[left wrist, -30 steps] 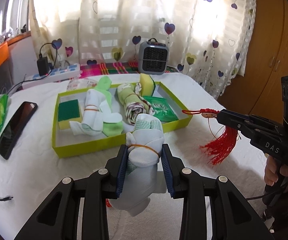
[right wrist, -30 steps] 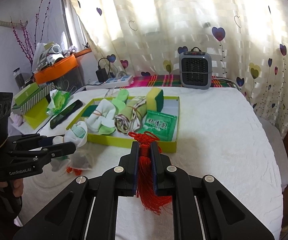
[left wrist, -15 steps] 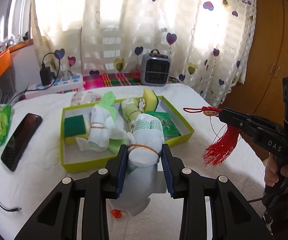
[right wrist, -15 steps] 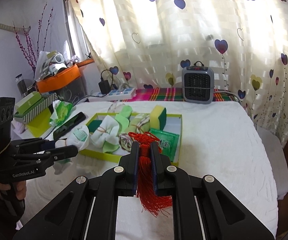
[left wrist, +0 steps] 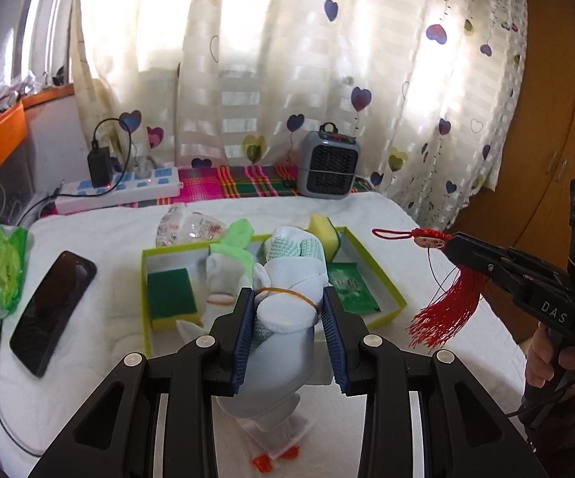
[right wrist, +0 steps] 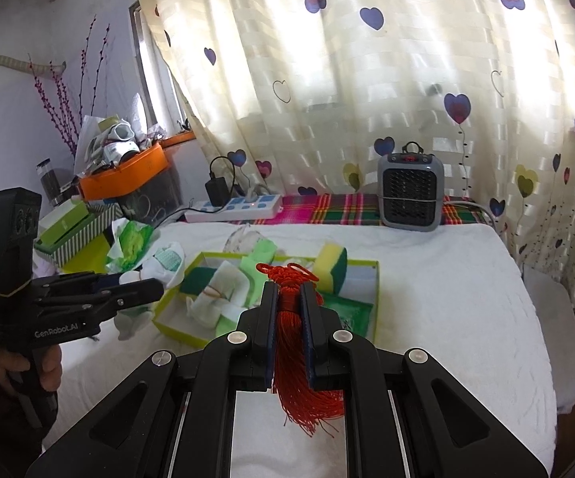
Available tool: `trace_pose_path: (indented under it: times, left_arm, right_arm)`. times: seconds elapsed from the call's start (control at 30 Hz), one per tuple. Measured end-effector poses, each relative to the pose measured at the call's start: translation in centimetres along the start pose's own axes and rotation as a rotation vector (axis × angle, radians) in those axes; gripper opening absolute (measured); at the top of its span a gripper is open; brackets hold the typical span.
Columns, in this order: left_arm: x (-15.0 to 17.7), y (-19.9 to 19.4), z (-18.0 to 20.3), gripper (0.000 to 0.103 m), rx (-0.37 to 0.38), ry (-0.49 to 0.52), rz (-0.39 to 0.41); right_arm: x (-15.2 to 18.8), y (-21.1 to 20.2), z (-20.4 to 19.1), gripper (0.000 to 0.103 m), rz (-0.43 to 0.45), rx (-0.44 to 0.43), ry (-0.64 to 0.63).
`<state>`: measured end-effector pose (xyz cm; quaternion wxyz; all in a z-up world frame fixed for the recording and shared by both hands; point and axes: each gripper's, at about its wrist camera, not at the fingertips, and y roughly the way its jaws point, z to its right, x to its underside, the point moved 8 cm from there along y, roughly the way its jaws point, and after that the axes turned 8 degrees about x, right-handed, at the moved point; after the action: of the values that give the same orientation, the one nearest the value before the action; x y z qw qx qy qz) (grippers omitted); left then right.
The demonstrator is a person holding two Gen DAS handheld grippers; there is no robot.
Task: Organize soft objects
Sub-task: 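Carry the sock and red tassel into the box with both tools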
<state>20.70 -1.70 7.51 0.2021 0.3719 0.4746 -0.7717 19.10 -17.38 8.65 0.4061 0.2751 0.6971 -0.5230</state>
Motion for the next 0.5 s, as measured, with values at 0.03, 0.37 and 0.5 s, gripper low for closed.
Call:
trace_pose_path:
  times: [0.03, 0.37, 0.5]
  left_arm:
    - [-0.2, 0.3, -0.3, 0.032, 0.001, -0.005, -0.005]
    - [-1.9, 2.5, -3.0, 0.032, -0.02, -0.041, -0.015]
    - [-2.3, 3.4, -4.0, 0.032, -0.026, -0.061, -0.018]
  right_arm:
    - [-0.2, 0.2, -0.1, 0.012, 0.003, 0.0, -0.002]
    - [-1.8, 3.5, -0.6, 0.012, 0.001, 0.0, -0.011]
    - [-2.2, 5.0, -0.3, 0.012, -0.01, 0.006, -0.007]
